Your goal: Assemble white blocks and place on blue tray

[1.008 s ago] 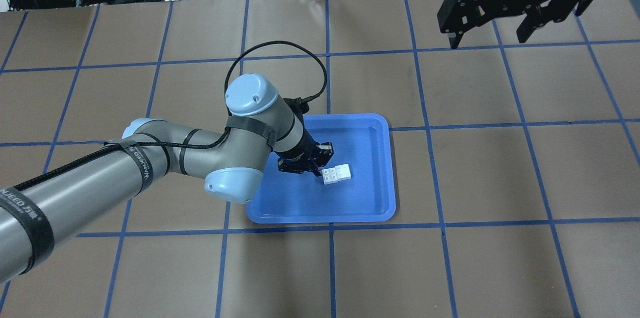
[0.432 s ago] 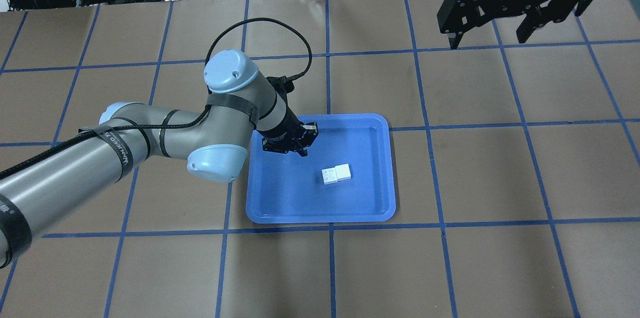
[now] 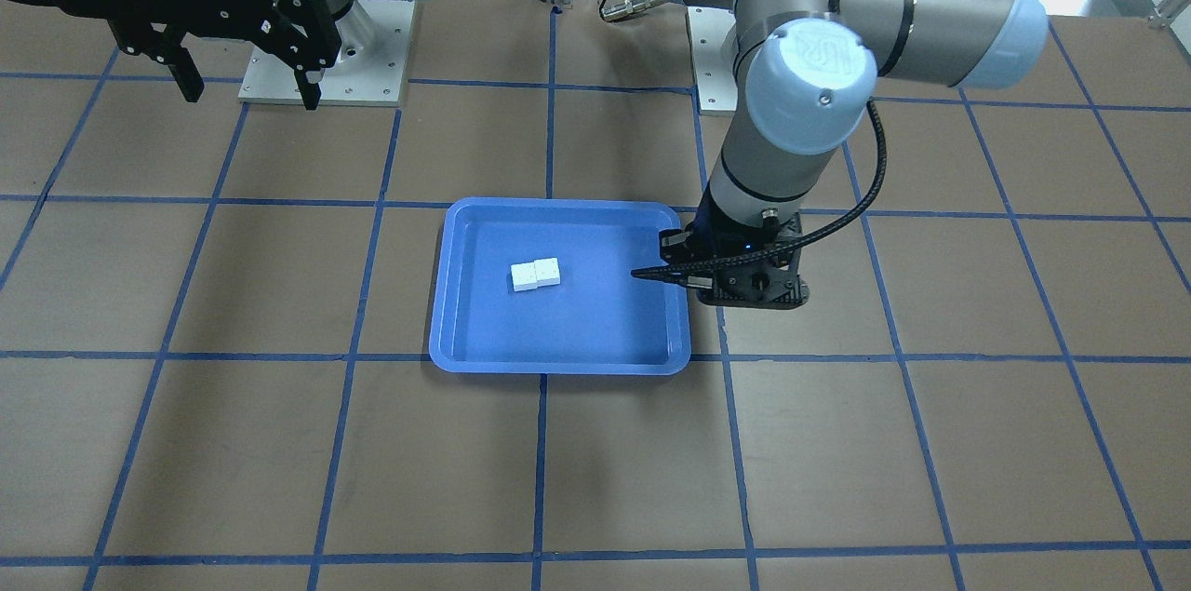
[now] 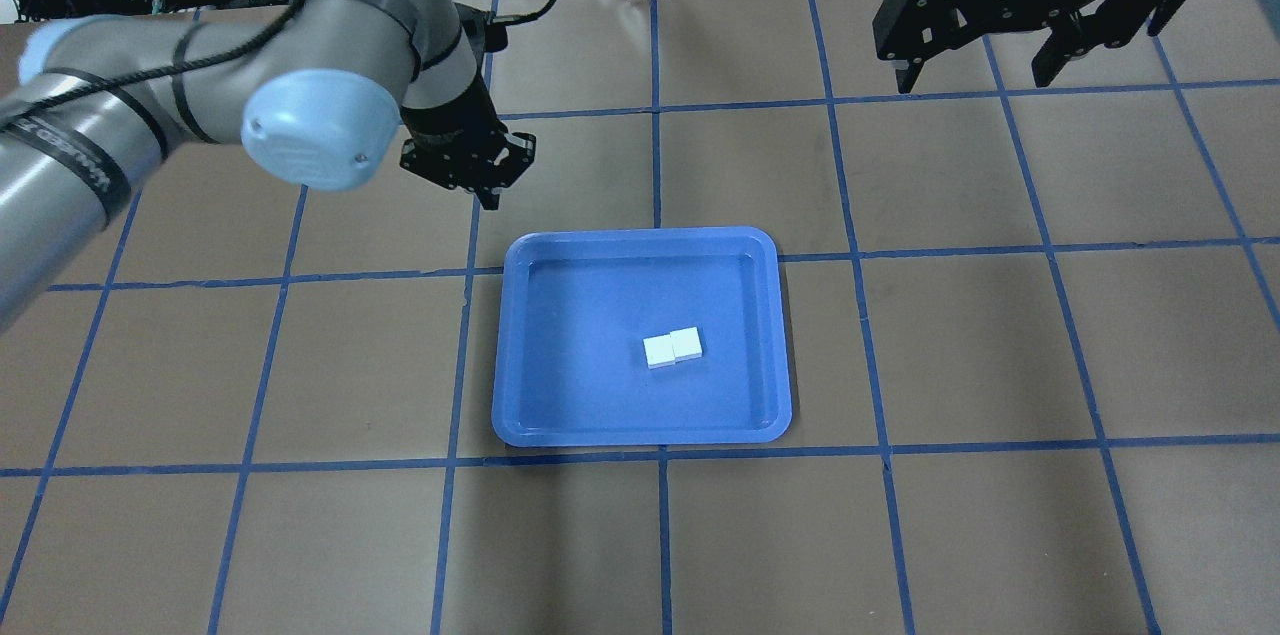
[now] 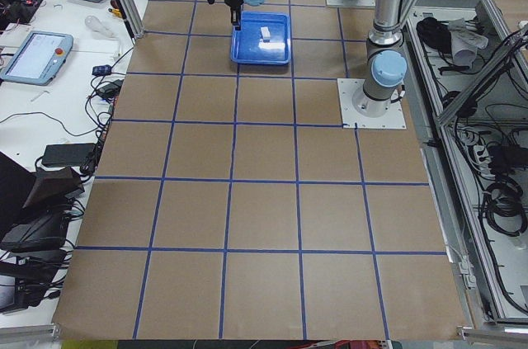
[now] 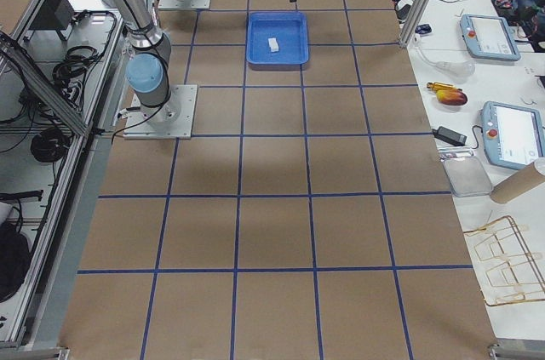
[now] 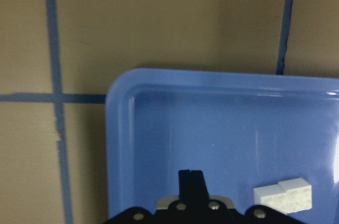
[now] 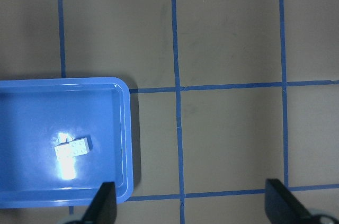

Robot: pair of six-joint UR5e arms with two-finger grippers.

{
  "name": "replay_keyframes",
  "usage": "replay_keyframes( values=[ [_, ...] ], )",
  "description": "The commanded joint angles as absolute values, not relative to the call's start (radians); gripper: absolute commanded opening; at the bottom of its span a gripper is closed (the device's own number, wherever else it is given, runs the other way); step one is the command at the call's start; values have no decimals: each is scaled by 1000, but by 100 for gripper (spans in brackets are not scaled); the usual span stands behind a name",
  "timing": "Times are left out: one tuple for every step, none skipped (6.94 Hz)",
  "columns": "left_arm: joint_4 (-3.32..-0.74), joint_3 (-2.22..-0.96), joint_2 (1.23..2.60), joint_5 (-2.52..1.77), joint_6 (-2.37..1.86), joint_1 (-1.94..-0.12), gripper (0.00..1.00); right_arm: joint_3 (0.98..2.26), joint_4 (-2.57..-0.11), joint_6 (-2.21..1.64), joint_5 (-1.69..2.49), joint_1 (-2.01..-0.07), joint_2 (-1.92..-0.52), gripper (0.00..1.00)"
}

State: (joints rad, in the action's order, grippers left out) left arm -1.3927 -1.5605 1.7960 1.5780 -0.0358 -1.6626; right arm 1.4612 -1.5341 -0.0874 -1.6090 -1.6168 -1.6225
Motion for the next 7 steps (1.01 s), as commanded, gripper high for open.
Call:
replay_keyframes(
  values=[
    [-1559, -1467, 1711, 1609, 78, -1556, 32, 1463, -1540, -95, -1608, -1617, -1623, 100],
    [-1560, -1462, 1668, 1605, 80, -1543, 69, 1465, -1539, -94, -1608, -1617, -1623, 100],
    [-1560, -1465, 1626, 1602, 80, -1548, 100, 1465, -1537, -95, -1606, -1618, -1623, 100],
    [-1557, -1468, 1594, 1595, 81, -1555, 100, 1465, -1537, -97, -1608, -1618, -1623, 100],
    [-1600, -1474, 1547, 1583, 109, -1557, 100, 1465, -1537, -97, -1608, -1618, -1623, 100],
    [-1609, -1485, 1557, 1575, 147, -1528, 100, 1465, -1536, -95, -1608, -1621, -1623, 100],
    [-1608, -1477, 1578, 1577, 143, -1531, 100, 1465, -1536, -94, -1608, -1621, -1623, 100]
  ],
)
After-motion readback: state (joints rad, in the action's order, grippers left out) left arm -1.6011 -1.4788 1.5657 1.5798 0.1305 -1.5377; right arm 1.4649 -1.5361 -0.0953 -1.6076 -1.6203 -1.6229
